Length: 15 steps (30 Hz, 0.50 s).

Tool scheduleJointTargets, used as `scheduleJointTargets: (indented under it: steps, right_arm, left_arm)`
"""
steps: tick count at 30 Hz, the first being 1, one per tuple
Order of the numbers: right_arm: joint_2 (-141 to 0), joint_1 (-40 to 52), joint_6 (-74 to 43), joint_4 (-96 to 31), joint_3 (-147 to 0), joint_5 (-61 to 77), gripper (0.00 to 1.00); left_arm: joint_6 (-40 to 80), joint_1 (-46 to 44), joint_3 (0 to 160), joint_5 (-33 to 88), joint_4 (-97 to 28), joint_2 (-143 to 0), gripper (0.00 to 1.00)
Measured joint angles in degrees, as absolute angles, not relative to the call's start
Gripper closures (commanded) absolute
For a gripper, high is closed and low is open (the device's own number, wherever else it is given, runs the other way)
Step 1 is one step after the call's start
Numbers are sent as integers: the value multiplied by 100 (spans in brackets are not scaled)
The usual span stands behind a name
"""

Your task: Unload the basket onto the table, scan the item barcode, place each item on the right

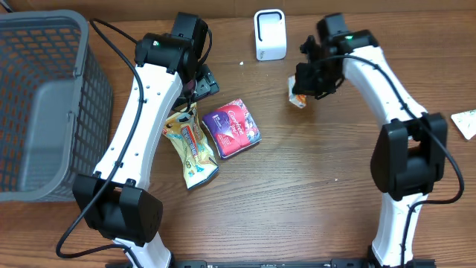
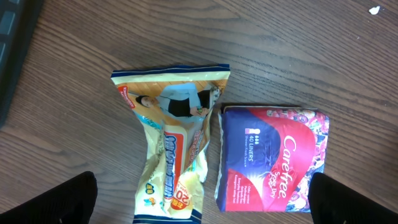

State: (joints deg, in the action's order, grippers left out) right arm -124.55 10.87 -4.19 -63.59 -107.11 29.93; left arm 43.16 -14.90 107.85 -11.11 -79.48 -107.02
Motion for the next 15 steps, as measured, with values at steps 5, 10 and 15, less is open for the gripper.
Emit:
scheduleJointTargets:
  steps: [5, 10, 15]
  right_arm:
    - [-12457, 891, -30, -5634, -9546, 5057, 96]
    - [-12464, 895, -237, -4569, -8506, 5935, 89]
    - [-12464, 539, -513, -4578, -8346, 5680, 67]
  left_arm:
    - [4316, -1490, 10785, -1111, -7948, -10702, 0]
    - [4316, -1490, 10785, -1111, -7948, -10702, 0]
    - [4316, -1490, 10785, -1111, -7950, -10702, 0]
